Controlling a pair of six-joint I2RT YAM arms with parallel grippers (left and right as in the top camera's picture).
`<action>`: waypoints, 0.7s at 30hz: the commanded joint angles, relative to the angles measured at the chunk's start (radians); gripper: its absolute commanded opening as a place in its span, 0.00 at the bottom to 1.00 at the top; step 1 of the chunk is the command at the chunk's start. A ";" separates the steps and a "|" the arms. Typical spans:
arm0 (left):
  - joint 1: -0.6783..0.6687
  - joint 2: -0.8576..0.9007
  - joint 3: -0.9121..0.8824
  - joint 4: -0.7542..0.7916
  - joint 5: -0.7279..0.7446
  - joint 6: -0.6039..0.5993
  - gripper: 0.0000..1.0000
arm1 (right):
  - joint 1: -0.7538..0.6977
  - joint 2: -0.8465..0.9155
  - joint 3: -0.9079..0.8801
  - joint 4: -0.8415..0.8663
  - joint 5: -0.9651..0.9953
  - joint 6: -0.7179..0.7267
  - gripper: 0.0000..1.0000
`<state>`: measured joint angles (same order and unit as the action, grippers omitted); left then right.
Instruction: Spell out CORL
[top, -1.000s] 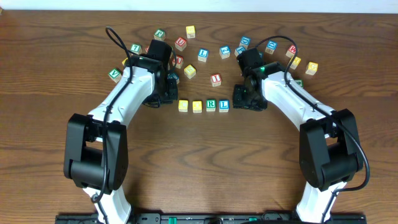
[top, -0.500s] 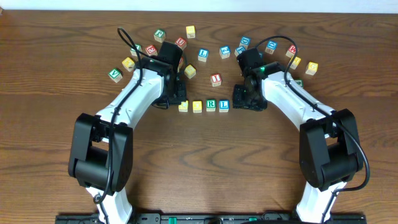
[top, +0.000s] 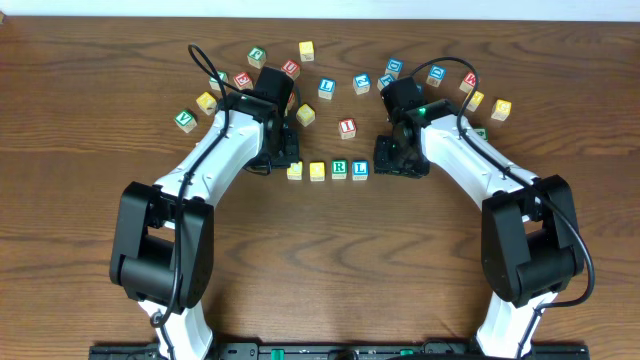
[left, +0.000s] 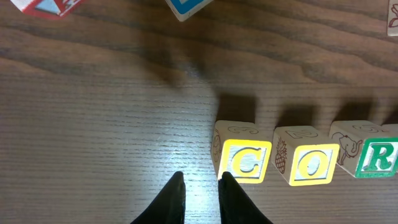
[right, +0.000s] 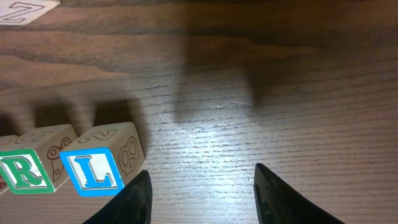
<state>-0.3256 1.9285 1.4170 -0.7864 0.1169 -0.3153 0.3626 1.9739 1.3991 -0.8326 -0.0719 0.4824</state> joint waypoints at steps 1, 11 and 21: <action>0.002 0.022 -0.006 0.001 -0.024 -0.005 0.19 | 0.007 0.008 -0.007 0.005 -0.002 0.011 0.47; 0.001 0.090 -0.006 0.039 -0.006 -0.020 0.13 | 0.007 0.008 -0.007 0.008 -0.002 0.011 0.48; -0.003 0.100 -0.006 0.059 0.030 -0.019 0.13 | 0.007 0.008 -0.007 0.009 -0.002 0.011 0.48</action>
<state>-0.3256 2.0258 1.4147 -0.7254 0.1333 -0.3191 0.3626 1.9739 1.3991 -0.8246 -0.0719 0.4831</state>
